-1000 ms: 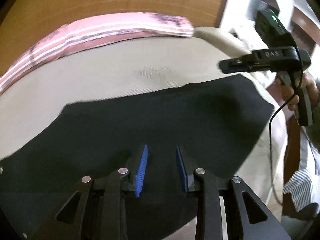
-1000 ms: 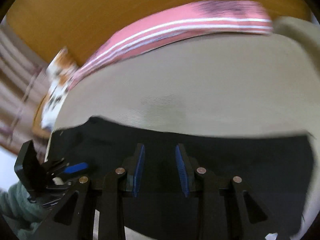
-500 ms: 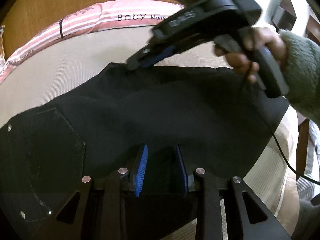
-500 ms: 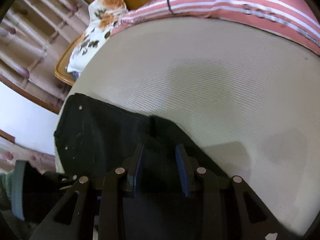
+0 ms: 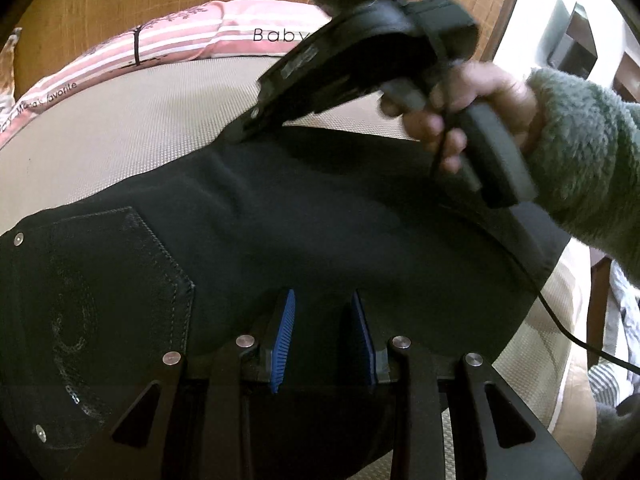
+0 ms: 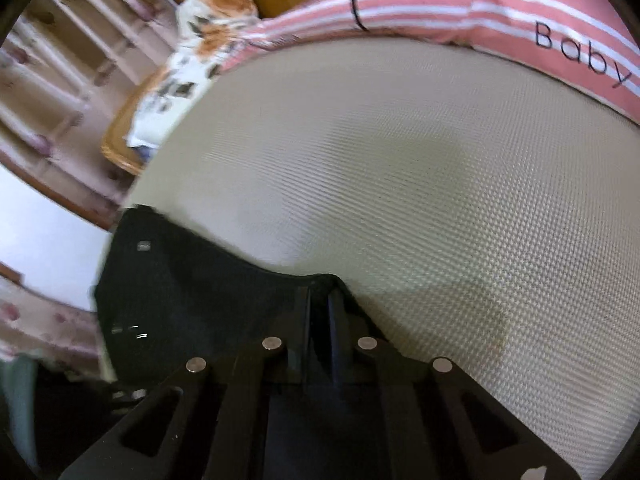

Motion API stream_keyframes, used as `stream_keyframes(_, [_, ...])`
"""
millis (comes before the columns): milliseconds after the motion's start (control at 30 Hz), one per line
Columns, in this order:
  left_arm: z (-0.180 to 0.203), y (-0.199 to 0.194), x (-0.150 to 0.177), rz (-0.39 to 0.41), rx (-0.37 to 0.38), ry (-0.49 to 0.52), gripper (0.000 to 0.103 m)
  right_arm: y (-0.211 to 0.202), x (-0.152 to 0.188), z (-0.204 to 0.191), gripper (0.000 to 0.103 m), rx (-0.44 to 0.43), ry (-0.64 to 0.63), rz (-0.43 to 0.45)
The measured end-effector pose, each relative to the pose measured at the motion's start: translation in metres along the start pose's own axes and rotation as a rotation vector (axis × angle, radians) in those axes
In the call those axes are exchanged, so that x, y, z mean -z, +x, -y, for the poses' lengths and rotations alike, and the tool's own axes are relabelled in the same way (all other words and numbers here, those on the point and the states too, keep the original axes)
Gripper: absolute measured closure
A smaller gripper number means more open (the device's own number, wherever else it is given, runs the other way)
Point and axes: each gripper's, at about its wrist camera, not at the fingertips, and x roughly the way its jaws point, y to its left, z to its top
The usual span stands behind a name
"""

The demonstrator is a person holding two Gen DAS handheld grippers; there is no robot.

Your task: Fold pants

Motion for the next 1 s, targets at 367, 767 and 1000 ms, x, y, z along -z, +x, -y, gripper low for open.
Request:
stream_keyframes(367, [0.011,-0.011,-0.027,0.025,-0.018,0.046,0.068,-0.075,0.021,0.004,0.066,0.075,0.103,0.208])
stream_keyframes(767, [0.045,0.026,-0.089,0.051,-0.016,0.142,0.064,-0.262,0.166,0.152,0.066,0.455,0.503,0.305])
stream_keyframes(1000, [0.064,0.056,-0.096,0.017,-0.023,0.151,0.064,-0.327,0.252,0.243,0.066,0.487,0.812,0.370])
